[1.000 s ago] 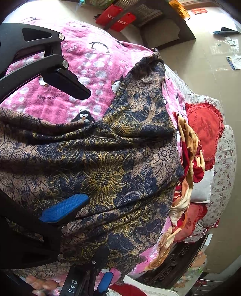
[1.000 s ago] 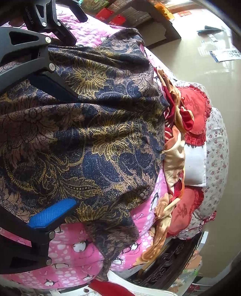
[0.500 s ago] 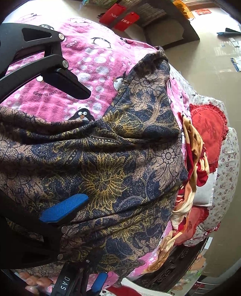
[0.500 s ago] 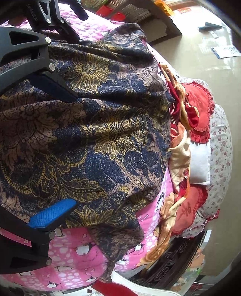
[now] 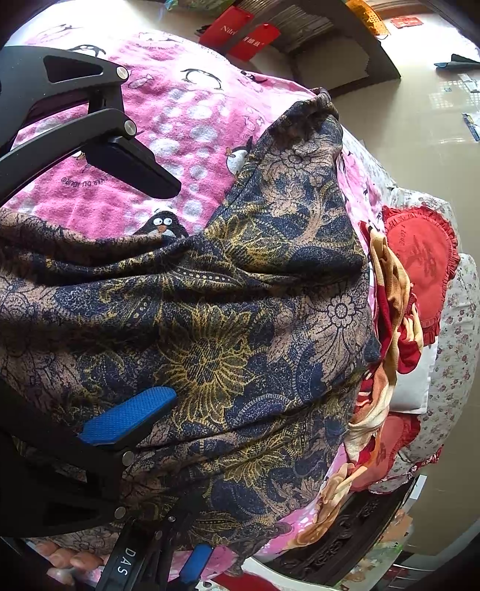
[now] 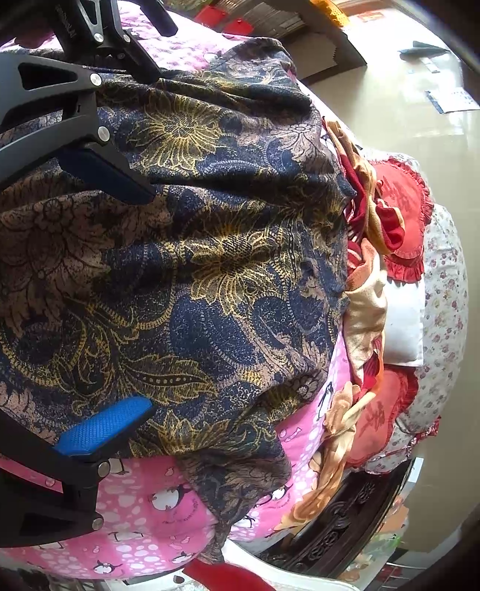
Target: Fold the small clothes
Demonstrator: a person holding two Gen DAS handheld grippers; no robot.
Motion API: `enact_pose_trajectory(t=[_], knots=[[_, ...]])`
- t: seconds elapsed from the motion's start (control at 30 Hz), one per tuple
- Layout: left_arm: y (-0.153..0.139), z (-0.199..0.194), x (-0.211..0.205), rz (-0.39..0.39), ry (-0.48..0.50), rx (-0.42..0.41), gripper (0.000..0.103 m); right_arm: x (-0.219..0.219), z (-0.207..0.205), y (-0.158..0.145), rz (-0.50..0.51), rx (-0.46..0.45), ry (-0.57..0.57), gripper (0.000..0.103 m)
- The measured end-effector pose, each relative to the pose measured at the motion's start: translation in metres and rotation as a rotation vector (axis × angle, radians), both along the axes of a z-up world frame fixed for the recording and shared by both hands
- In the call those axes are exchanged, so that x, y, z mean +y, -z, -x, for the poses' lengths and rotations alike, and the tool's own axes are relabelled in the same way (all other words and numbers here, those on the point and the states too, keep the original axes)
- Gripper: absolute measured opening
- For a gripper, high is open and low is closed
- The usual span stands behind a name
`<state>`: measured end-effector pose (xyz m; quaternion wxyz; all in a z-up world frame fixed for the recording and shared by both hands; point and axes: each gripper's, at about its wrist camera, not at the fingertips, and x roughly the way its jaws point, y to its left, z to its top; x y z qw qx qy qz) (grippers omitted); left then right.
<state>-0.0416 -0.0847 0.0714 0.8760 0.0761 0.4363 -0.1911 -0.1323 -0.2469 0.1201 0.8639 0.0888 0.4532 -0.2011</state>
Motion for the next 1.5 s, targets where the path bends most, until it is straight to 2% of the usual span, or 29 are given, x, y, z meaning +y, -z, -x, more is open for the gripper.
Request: enact_pose_trajectory(t=[0.3, 0.6, 0.73, 0.9, 1.07, 1.23, 1.3, 1.33, 1.37, 1.4, 1.43, 1.47, 1.5], knots=[[0.000, -0.018, 0.018, 0.016, -0.042, 0.009, 0.102, 0.005, -0.008, 0.005, 0.002, 0.019, -0.018, 0.103], [-0.005, -0.064, 0.067, 0.051, -0.135, 0.022, 0.102, 0.013, -0.016, 0.011, -0.015, 0.034, -0.045, 0.103], [-0.018, -0.103, 0.111, 0.127, -0.253, 0.013, 0.102, 0.014, -0.016, 0.010, -0.025, 0.033, -0.055, 0.103], [-0.028, -0.178, 0.170, 0.212, -0.429, 0.022, 0.102, 0.015, -0.018, 0.013, -0.054, 0.035, -0.063, 0.103], [-0.015, -0.243, 0.208, 0.312, -0.536, 0.101, 0.102, 0.024, -0.024, 0.018, -0.062, 0.051, -0.091, 0.103], [0.010, -0.279, 0.221, 0.413, -0.593, 0.179, 0.085, 0.035, -0.034, 0.023, -0.048, 0.072, -0.129, 0.103], [0.020, -0.289, 0.218, 0.449, -0.567, 0.218, 0.051, 0.038, -0.037, 0.025, -0.050, 0.077, -0.137, 0.103], [0.025, -0.295, 0.217, 0.463, -0.543, 0.243, 0.044, 0.038, -0.037, 0.026, -0.048, 0.078, -0.138, 0.103], [0.025, -0.295, 0.217, 0.453, -0.542, 0.236, 0.040, 0.039, -0.037, 0.027, -0.045, 0.078, -0.137, 0.103], [0.024, -0.294, 0.219, 0.444, -0.546, 0.212, 0.028, 0.039, -0.037, 0.027, -0.046, 0.078, -0.135, 0.103], [0.023, -0.294, 0.221, 0.443, -0.541, 0.204, 0.024, 0.039, -0.036, 0.028, -0.049, 0.079, -0.132, 0.103], [0.018, -0.292, 0.224, 0.453, -0.531, 0.200, 0.010, 0.038, -0.035, 0.028, -0.056, 0.080, -0.129, 0.103], [0.011, -0.289, 0.227, 0.468, -0.524, 0.189, 0.006, 0.037, -0.033, 0.027, -0.062, 0.077, -0.127, 0.103]])
